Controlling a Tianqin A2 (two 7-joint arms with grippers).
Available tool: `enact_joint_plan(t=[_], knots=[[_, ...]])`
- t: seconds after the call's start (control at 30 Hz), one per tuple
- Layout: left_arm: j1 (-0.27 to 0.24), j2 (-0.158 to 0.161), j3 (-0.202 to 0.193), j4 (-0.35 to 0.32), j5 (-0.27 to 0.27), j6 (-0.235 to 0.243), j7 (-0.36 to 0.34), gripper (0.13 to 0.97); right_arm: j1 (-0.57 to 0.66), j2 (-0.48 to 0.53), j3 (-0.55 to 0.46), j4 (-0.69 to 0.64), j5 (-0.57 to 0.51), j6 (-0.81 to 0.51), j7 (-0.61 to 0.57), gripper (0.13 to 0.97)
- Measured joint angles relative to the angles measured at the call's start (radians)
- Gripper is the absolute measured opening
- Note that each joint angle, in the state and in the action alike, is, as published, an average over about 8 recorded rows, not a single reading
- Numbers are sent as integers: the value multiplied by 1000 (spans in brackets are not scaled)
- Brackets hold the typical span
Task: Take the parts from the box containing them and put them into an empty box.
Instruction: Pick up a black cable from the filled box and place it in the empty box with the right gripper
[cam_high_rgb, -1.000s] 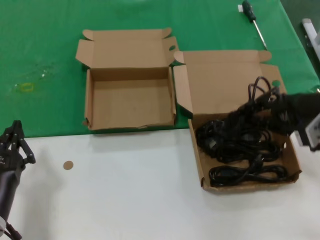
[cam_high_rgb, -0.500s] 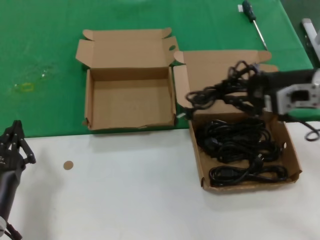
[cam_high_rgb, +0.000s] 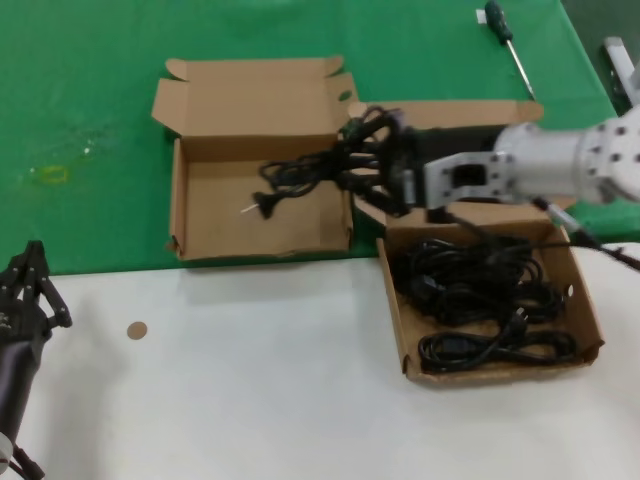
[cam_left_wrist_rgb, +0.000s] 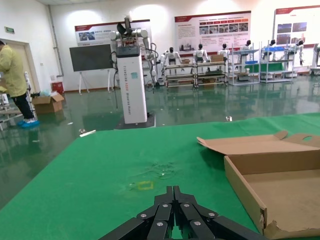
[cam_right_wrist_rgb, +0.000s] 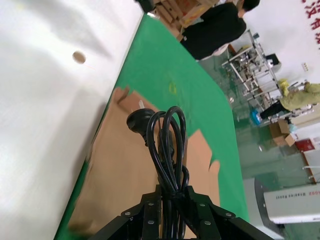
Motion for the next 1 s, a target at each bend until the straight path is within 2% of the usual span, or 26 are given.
enact_joint_plan(t=[0.33,0.67,1.0], knots=[[0,0,0,0,0,0,0,152,40,-150,-53,-116,-40,80,-18,237],[0,0,0,0,0,0,0,152,102,-268,-55,-353,-15,137,-150,236],[0,0,0,0,0,0,0,152,163,-344,-28,-561,30,157,-299,237]])
